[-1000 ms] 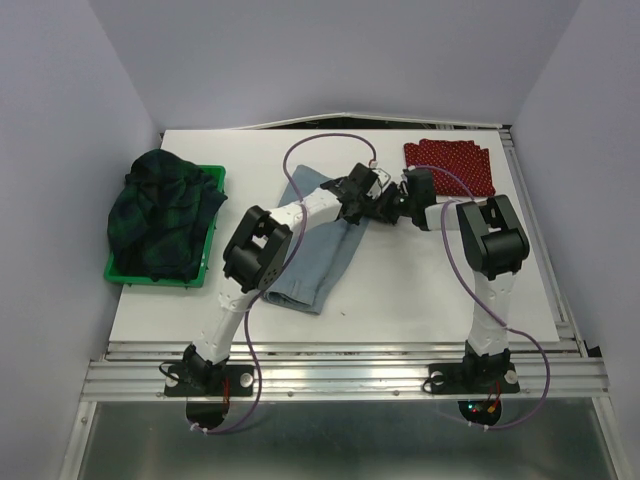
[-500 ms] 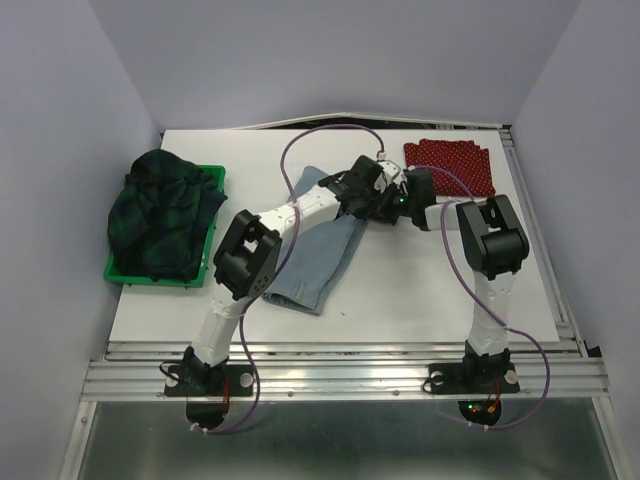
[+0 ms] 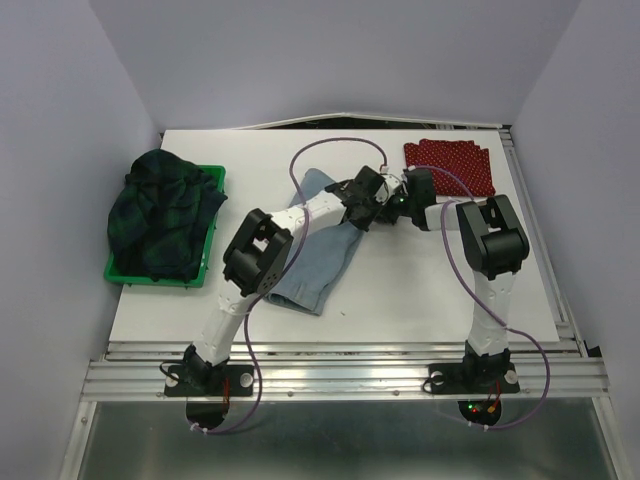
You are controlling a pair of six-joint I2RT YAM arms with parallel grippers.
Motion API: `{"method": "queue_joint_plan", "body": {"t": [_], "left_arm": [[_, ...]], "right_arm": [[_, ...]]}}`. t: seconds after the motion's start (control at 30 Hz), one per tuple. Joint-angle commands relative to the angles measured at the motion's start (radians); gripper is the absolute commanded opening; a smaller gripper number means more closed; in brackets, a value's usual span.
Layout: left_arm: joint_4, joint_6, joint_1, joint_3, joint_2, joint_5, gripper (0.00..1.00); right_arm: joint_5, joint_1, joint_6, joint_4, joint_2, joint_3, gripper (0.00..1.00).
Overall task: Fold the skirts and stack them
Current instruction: Fold the skirt
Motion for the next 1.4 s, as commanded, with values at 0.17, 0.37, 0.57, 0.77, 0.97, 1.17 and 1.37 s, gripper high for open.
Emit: {"method": "queue_joint_plan", "body": {"t": [0.17,0.37,0.57,0.77,0.97,1.17,1.37], "left_arm": [[0.023,0.024,0.024,0.009,-0.063,0.121,0.31],[-0.015,0.042,0.027,-0.048,-0.253,0.158,0.46],[-0.064,0.071,0.042,-0.209,-0.497,0.173,0.66],[-0.188,0.191,0.072,-0.439,-0.693,0.196,0.59],[-0.270,0.266,0.041,-0.681,-0.837,0.228,0.55],[-0.280,0.292,-0.076,-0.815,-0.838,0.195,0.48],[-0.288,0.274,-0.112,-0.780,-0.764,0.175,0.48]], "right_arm": [[0.157,0.005,-0.049,-0.125,-0.077,0.017,0.18],[0.196,0.005,-0.086,-0.238,-0.084,0.077,0.22],[0.200,-0.006,-0.161,-0.344,-0.141,0.139,0.52],[0.319,-0.015,-0.263,-0.510,-0.229,0.196,0.53],[0.109,-0.015,-0.243,-0.430,-0.298,0.156,0.50],[-0.031,0.017,-0.181,-0.376,-0.192,0.212,0.45],[-0.034,0.056,-0.204,-0.362,-0.078,0.183,0.43]]}}
